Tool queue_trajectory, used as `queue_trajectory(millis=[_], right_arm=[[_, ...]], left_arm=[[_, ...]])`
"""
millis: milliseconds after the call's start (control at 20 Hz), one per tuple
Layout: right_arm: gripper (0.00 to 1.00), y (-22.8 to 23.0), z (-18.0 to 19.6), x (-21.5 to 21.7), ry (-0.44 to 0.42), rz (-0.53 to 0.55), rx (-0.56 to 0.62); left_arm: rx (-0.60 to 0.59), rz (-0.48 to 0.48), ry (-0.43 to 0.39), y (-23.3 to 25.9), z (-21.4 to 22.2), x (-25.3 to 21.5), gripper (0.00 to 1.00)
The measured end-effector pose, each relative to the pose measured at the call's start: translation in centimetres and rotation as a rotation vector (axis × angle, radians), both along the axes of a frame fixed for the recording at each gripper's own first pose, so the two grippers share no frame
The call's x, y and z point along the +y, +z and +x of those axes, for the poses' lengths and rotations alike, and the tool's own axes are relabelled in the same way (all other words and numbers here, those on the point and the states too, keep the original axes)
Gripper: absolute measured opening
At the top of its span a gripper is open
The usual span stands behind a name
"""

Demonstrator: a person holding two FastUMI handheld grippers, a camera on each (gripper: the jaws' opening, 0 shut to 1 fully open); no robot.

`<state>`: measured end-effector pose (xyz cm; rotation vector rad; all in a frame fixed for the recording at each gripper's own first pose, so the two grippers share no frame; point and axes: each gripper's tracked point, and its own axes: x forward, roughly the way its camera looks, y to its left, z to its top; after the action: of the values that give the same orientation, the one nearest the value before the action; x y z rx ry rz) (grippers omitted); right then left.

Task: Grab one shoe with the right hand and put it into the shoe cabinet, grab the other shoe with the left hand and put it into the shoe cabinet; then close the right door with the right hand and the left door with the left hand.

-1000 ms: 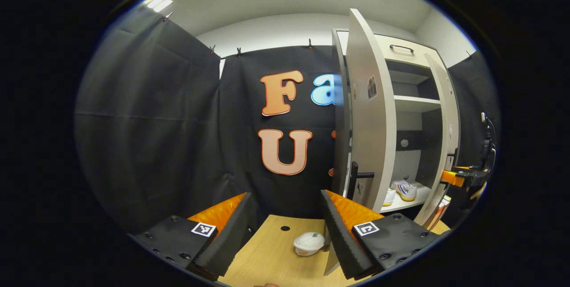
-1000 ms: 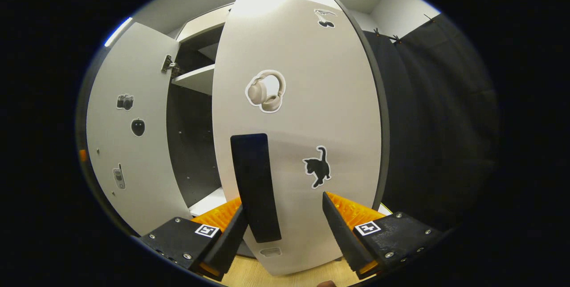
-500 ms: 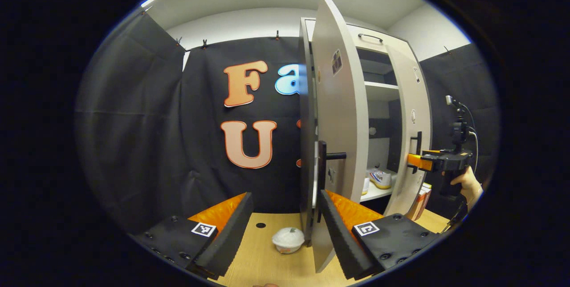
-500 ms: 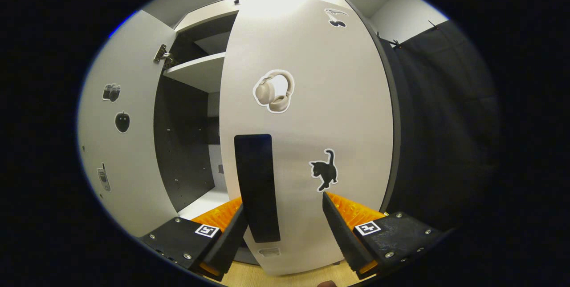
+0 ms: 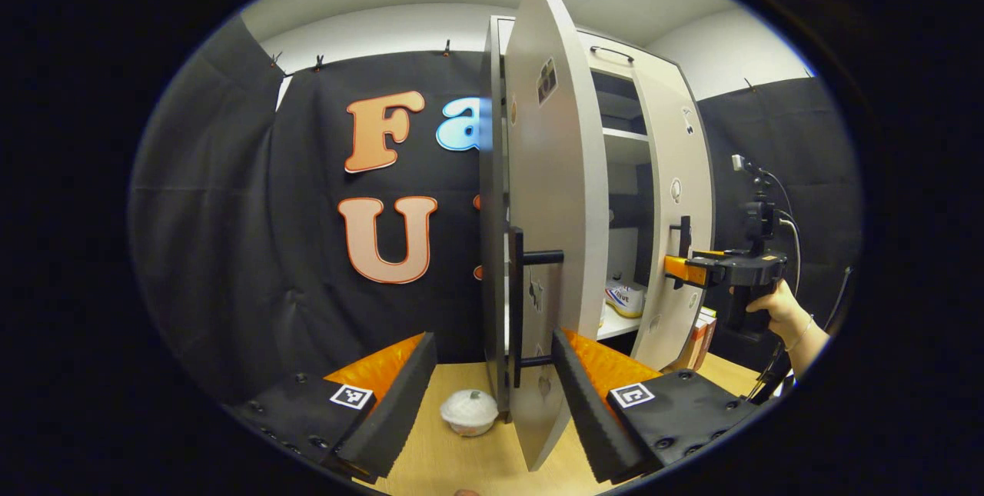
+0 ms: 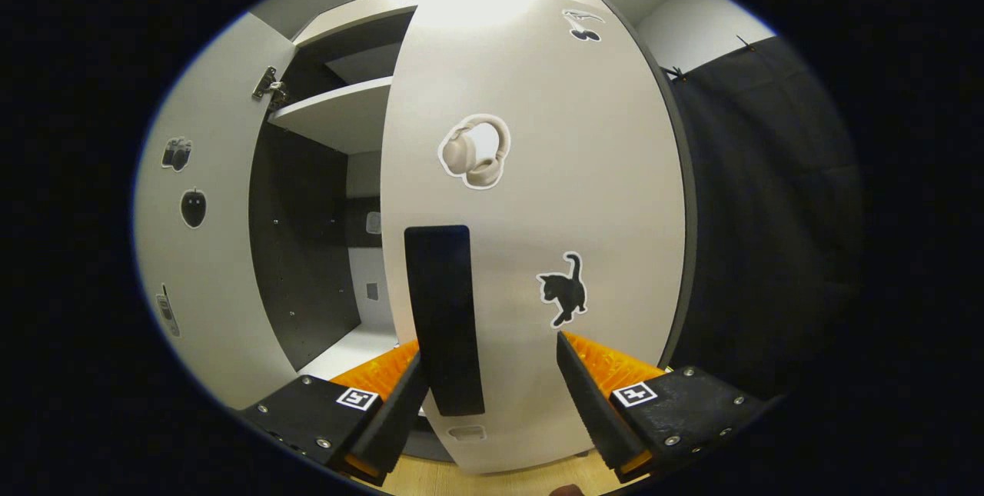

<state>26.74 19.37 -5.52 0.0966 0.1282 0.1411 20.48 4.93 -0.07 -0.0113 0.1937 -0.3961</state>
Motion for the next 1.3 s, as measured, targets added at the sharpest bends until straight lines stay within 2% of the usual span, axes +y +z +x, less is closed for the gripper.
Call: queue_trajectory(millis=[250, 400, 450, 650, 750, 950, 1000, 1100, 1300], right_arm=[[0.95, 2.4, -2.8, -0.8, -0.017, -0.002, -0.059], [0.95, 5.0, -5.2, -2.5, -0.042, -0.036, -0.117], [0.95, 5.5, -5.9, -3.0, -0.047, -0.042, -0.128], [0.92, 6.7, -8.4, -6.0, -0.078, -0.051, -0.15], [0.95, 7.1, -9.3, -7.9, -0.098, -0.052, -0.161], [0.94, 7.6, -10.2, -11.4, -0.121, -0.049, -0.166], [0.94, 7.6, -10.2, -12.3, -0.128, -0.053, -0.168], [0.95, 7.6, -10.3, -13.7, -0.14, -0.052, -0.166], [0.95, 7.3, -10.3, -16.8, -0.169, -0.05, -0.162]], left_arm=[[0.05, -0.097, -0.045, -0.7, -0.1, -1.2, 0.94], [0.035, -0.087, -0.088, -0.3, -0.5, -2.9, 0.98], [0.034, -0.087, -0.109, -0.2, -0.6, -4.1, 0.95], [0.042, -0.115, -0.178, -0.3, -0.1, -8.4, 0.95], [0.043, -0.112, -0.166, -0.6, 0.5, -9.5, 0.94], [0.054, -0.13, -0.164, -0.9, 1.3, -11.7, 0.95], [0.055, -0.134, -0.175, -0.9, 1.4, -12.5, 0.98], [0.062, -0.141, -0.187, -1.4, 1.5, -14.3, 0.95], [0.087, -0.159, -0.174, -2.4, 3.0, -17.5, 0.97]])
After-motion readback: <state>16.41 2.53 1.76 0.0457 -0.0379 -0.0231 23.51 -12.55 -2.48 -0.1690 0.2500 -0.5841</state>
